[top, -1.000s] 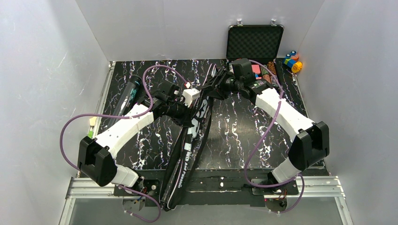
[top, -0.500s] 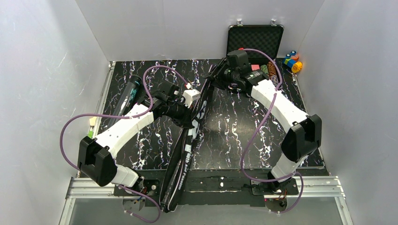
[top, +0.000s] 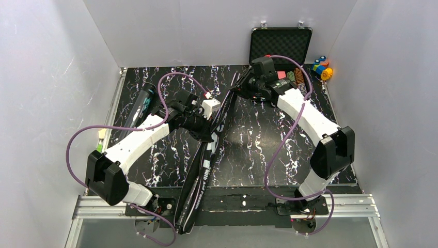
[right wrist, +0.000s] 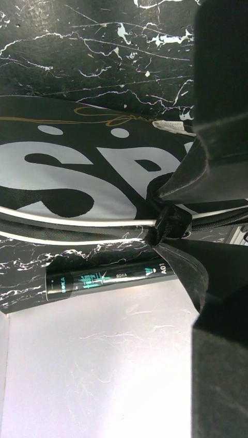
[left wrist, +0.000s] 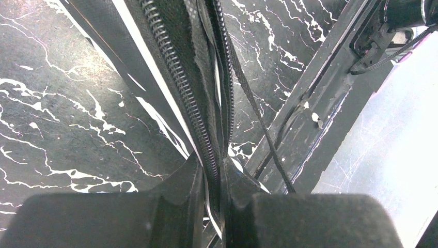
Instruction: Pack up the badminton gear
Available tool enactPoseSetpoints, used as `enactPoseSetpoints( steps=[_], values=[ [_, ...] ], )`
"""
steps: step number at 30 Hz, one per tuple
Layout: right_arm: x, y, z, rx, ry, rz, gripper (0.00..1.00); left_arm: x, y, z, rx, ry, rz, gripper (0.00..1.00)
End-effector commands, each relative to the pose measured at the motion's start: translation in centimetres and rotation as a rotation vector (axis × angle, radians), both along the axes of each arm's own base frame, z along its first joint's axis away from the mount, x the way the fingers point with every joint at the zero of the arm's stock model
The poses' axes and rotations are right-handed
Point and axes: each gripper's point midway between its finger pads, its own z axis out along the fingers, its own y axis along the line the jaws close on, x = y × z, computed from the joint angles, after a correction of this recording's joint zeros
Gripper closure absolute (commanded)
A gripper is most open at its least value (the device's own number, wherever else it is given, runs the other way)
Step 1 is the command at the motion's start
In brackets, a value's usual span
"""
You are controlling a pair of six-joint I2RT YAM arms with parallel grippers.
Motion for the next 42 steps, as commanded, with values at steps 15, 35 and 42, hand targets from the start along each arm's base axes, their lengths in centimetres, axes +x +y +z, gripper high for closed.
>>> enactPoseSetpoints(
  steps=[15,35,42],
  values=[
    [-3.1,-0.8,3.2,0.108,-0.053,0.065,0.53,-0.3,-0.8,3.6,-0.097,-0.098,-0.054,1.00],
    [-3.2,-0.4,3.8,0.144,-0.052,0.081,0.89,-0.6,-0.7,3.3,-0.085,-0.108,-0.062,1.00],
    [-4.2,0.0,3.6,0.166,-0.035,0.111,0.99,-0.5,-0.7,3.0,-0.073,-0.113,-0.061,1.00]
  ],
)
